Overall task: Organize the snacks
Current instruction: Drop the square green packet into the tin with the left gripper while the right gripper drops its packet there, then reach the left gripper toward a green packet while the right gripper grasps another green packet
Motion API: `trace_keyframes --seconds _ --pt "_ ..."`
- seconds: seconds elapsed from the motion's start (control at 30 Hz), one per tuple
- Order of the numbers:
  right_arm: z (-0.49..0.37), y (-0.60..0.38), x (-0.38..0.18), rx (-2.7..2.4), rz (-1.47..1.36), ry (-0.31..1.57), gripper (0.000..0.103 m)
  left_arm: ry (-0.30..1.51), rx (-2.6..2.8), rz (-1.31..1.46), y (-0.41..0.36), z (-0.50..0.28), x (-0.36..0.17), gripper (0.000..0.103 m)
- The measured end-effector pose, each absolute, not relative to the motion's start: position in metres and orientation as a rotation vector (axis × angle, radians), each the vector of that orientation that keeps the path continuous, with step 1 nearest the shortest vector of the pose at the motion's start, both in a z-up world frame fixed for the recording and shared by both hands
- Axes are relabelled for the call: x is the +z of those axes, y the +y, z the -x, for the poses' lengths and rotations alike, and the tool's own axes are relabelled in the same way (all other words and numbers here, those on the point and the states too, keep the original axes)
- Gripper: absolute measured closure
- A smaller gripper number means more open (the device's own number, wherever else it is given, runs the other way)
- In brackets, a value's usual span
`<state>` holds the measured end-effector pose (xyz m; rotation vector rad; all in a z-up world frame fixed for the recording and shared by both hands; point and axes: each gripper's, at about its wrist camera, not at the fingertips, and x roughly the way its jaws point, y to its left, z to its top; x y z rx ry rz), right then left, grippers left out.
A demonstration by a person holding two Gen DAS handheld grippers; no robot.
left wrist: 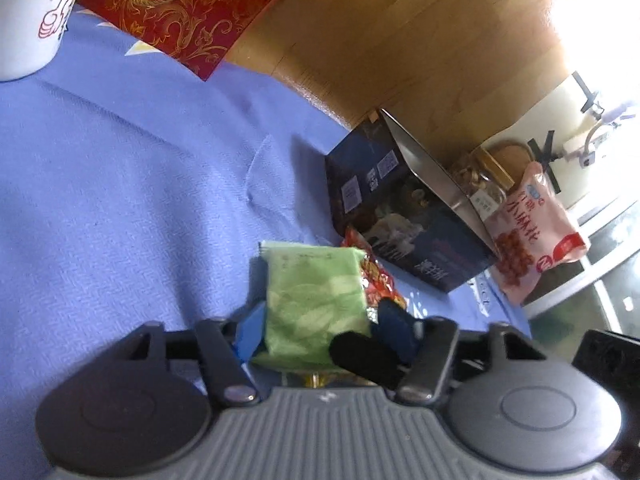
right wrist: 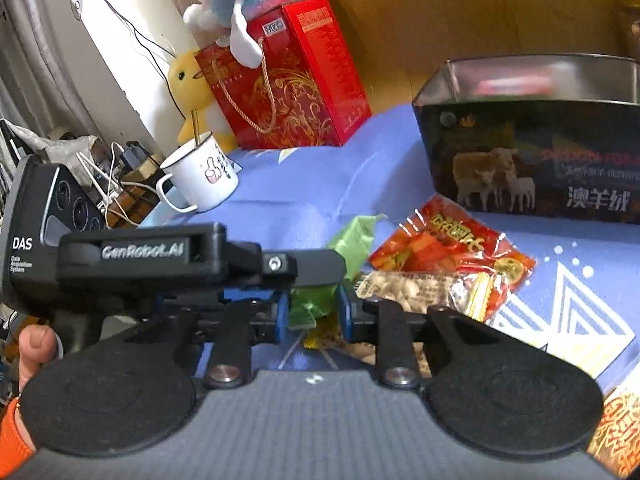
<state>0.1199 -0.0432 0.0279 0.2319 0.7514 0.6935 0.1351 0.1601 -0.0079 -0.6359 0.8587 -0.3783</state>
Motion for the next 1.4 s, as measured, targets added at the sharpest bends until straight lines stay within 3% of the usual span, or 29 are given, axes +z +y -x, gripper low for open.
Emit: trace_keyframes --seconds 0.1,0.47,0.8,1.1,1.4 --pt "-0.117 -0.055 0.028 0.701 -0.282 0.747 0.086 0.843 -0.374 0.631 0.154 -0.131 -0.002 0.051" --pt "-0.133 -0.116 0.081 0.603 -0.365 0.52 0.087 0.686 -0.464 0.48 0.085 -0.187 0.076 0.05" --pt "-0.198 -0.138 0.069 0.472 -0.349 0.535 0.083 0.733 -0.414 0.417 0.042 -0.256 0.061 0.045" --pt "-0.12 -0.181 0.064 0.458 -0.44 0.496 0.079 0.623 -0.431 0.417 0.071 -0.195 0.08 0.045" --pt "-0.032 -0.187 0.046 0.453 -0.365 0.506 0.066 0.661 -0.497 0.465 0.087 -0.1 0.056 0.04"
